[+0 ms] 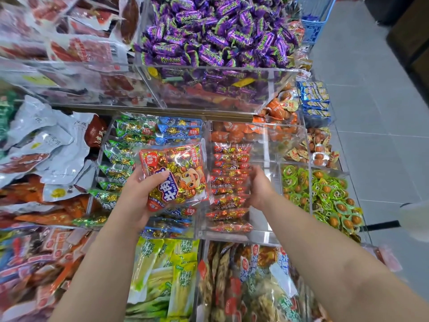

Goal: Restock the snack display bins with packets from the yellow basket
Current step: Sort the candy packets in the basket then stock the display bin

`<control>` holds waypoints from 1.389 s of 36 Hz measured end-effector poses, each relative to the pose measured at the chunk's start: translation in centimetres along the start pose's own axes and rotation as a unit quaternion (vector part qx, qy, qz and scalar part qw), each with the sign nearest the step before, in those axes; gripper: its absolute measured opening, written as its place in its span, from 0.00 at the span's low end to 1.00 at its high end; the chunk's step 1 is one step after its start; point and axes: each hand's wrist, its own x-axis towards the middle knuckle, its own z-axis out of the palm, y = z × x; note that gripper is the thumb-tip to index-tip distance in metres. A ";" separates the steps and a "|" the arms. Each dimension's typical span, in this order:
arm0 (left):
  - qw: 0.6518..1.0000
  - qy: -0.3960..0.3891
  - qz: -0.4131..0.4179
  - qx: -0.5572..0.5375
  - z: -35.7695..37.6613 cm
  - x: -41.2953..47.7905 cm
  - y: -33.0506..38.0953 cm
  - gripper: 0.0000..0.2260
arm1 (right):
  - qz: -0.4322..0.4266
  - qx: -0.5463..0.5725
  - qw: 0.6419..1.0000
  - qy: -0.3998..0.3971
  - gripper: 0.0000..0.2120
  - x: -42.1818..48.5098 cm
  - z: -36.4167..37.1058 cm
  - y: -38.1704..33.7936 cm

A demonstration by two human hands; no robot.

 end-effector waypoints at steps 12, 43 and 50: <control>0.997 -0.021 -0.039 0.058 2.5 0.3 -0.1 0.28 | -0.115 -0.220 0.961 0.122 0.20 -3.1 0.2 -2.5; 0.950 -0.011 -0.085 0.301 7.2 3.8 0.5 0.34 | -0.291 -0.524 0.753 0.271 0.24 -6.9 -1.7 -6.3; 0.940 -0.016 -0.100 0.325 6.8 4.4 0.2 0.36 | -0.158 -0.332 0.879 0.305 0.19 -1.5 -1.5 -4.7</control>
